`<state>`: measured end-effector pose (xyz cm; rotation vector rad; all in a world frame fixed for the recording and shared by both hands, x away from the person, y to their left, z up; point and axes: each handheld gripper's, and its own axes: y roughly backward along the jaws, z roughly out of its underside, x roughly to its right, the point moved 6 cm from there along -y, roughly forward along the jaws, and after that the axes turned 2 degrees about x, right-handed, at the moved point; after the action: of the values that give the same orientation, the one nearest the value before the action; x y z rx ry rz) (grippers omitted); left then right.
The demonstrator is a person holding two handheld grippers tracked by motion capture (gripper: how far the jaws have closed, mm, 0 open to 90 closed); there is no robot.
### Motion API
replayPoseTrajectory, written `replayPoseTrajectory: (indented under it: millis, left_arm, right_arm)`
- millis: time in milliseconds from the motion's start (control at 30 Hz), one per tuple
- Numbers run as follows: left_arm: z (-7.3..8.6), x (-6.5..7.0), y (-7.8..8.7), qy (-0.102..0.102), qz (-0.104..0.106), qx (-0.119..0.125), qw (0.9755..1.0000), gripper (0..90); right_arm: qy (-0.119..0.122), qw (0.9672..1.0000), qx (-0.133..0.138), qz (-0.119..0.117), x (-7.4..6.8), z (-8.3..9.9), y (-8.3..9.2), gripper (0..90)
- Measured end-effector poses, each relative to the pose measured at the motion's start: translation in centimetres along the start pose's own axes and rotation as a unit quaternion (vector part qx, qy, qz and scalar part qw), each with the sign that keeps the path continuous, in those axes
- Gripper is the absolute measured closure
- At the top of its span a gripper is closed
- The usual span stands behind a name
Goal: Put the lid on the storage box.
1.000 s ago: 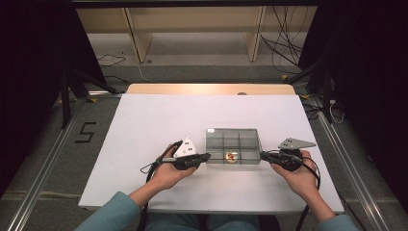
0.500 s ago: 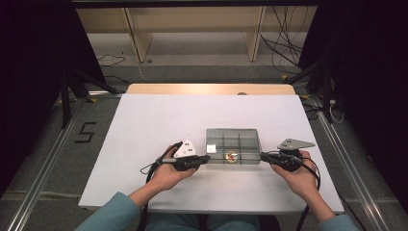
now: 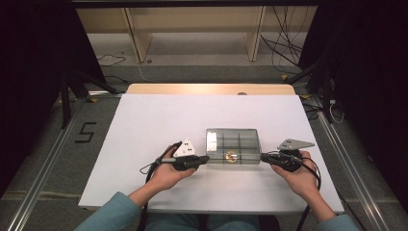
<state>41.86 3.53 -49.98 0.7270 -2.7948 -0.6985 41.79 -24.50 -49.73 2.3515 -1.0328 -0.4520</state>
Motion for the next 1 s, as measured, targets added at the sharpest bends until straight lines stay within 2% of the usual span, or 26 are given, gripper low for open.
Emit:
replayPoseTrajectory:
  millis: [433, 1000]
  left_arm:
    - [0.42, 0.01, -0.17, 0.0, 0.002, -0.011, 0.9999, 89.4]
    - [0.61, -0.02, -0.26, -0.001, 0.0, -0.016, 0.9999, 89.5]
  right_arm:
    - [-0.002, 0.9998, -0.018, -0.002, 0.16, 0.74, -0.1, 90.0]
    - [0.0, 0.9998, -0.022, -0.002, 0.26, 0.96, -0.17, 90.0]
